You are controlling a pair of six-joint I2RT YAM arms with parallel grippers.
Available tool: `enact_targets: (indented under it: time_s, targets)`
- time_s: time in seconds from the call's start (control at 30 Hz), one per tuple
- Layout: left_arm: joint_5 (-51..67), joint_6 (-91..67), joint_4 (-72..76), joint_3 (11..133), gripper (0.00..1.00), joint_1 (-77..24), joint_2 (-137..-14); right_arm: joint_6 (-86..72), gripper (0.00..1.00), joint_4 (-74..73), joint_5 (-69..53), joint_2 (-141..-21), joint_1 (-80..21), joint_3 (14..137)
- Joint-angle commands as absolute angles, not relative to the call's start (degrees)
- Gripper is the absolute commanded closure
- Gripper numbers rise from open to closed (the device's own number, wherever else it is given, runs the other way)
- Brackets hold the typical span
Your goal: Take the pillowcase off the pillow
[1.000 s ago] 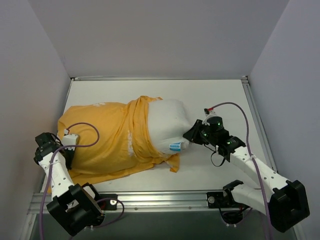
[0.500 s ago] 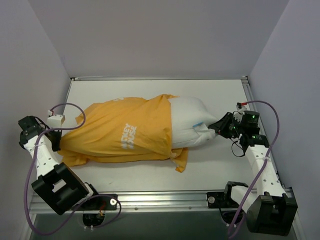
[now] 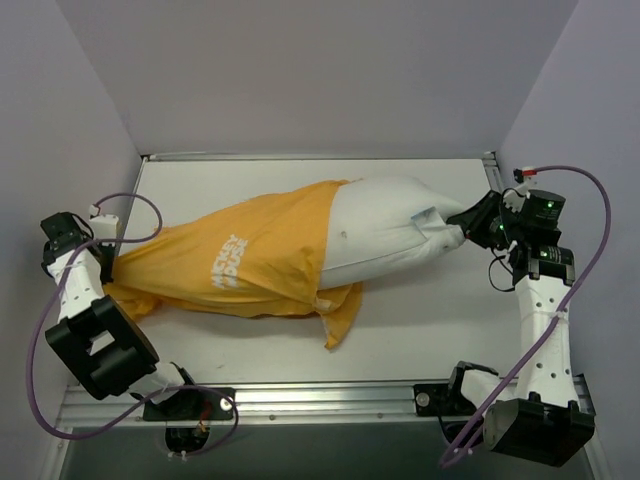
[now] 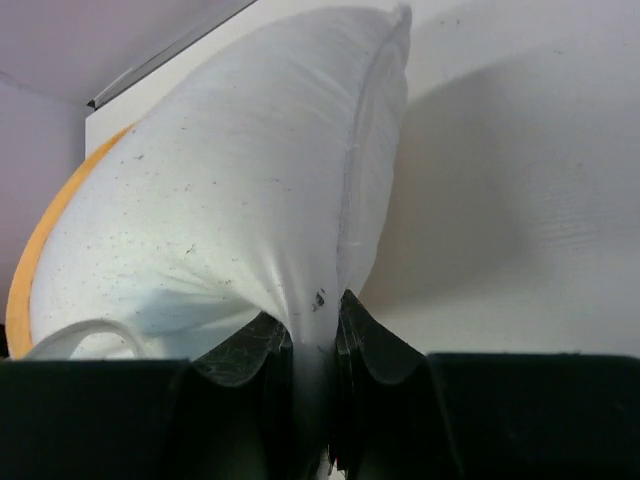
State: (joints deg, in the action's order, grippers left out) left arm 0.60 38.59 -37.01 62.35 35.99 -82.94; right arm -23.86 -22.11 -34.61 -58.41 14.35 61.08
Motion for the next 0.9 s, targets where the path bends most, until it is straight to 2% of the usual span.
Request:
enact_targets:
  time_s: [0.0, 0.17, 0.3, 0.33, 0.37, 0.4, 0.47, 0.5, 0.57, 0.6, 0.7, 0.73, 0.87]
  targets:
    - [-19.34, 40.43, -15.03, 70.31, 0.98, 43.41, -84.45, -19.6, 1.0, -14.24, -13.72, -57.92, 20.3, 66.8]
    - [-19.16, 40.7, -13.89, 71.63, 0.98, 44.47, -86.66, -18.55, 1.0, -15.11, -10.83, -55.72, 20.3, 65.13]
    - [-19.6, 39.21, -14.5, 73.91, 0.98, 44.47, -89.03, -16.44, 1.0, -17.14, -7.73, -57.39, 20.21, 70.65]
    - [-18.73, 38.76, -15.63, 74.44, 0.98, 44.47, -89.12, -16.7, 1.0, -16.79, -8.95, -57.74, 19.87, 70.66]
    - [-12.98, 38.5, -20.43, 75.14, 0.98, 44.47, -89.03, -17.22, 1.0, -15.92, -10.53, -58.01, 19.52, 70.14]
    - [-9.35, 38.15, -23.26, 76.1, 0.93, 44.12, -87.73, -17.75, 1.0, -15.3, -14.11, -58.18, 18.99, 69.09]
    - [-1.8, 37.18, -32.66, 76.72, 0.68, 43.16, -85.62, -20.12, 1.0, -13.02, -16.69, -57.48, 17.14, 62.78]
    - [5.72, 37.53, -36.52, 77.42, 0.44, 41.07, -83.69, -21.26, 1.0, -12.22, -19.31, -56.87, 16.36, 60.32]
    - [11.23, 37.97, -49.27, 81.02, 0.26, 36.94, -82.01, -24.34, 1.0, -10.2, -20.21, -54.85, 12.23, 53.63]
    - [13.25, 37.19, -52.35, 81.99, 0.05, 30.65, -80.17, -24.95, 1.0, -10.02, -19.26, -53.54, 10.3, 51.96]
    - [13.45, 32.98, -59.23, 85.42, 0.06, 19.11, -76.31, -28.38, 1.0, -9.06, -18.28, -51.16, 4.14, 46.95]
    - [13.62, 31.39, -60.54, 87.17, 0.06, 11.76, -75.51, -29.78, 1.0, -8.44, -18.63, -50.72, 2.22, 45.19]
    - [9.86, 26.02, -63.63, 90.26, 0.06, -9.01, -75.32, -30.24, 1.0, -9.05, -18.28, -49.13, 0.88, 43.33]
